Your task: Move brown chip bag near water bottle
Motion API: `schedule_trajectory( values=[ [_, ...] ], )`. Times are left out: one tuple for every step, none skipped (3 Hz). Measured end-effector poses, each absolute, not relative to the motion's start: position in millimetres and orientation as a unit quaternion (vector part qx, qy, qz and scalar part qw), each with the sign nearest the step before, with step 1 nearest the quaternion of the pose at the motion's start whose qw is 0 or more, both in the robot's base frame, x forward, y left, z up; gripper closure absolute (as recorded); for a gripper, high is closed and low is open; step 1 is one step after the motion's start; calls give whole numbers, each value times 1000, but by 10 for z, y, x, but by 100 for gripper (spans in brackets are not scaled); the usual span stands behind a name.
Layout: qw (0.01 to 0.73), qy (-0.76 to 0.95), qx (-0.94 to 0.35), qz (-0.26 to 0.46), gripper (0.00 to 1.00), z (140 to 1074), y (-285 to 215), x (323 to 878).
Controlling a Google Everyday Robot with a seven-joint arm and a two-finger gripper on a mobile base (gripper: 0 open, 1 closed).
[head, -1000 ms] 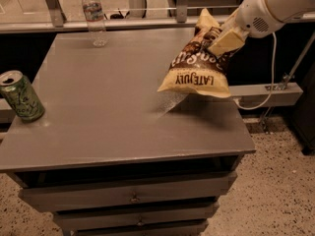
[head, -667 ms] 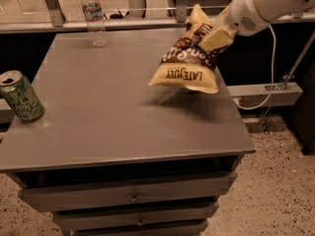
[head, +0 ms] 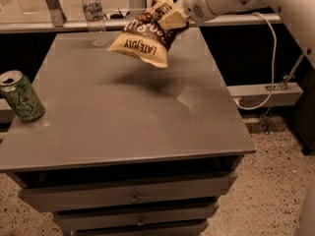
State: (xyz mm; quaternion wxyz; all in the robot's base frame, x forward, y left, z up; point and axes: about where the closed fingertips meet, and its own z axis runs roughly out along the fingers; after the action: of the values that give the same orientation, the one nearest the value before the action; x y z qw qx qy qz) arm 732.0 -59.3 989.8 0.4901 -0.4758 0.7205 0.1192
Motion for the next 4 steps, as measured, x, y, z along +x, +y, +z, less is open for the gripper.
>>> schedule_trajectory(
  values=[
    [503,722,-455,136,100,9818,-309,7701],
    [504,726,-442,153,100,9697,-67,8007],
    [491,736,-436,165,100,9488,153,8273],
    [479,743,-434,174,99,9327,278,8409]
  ],
)
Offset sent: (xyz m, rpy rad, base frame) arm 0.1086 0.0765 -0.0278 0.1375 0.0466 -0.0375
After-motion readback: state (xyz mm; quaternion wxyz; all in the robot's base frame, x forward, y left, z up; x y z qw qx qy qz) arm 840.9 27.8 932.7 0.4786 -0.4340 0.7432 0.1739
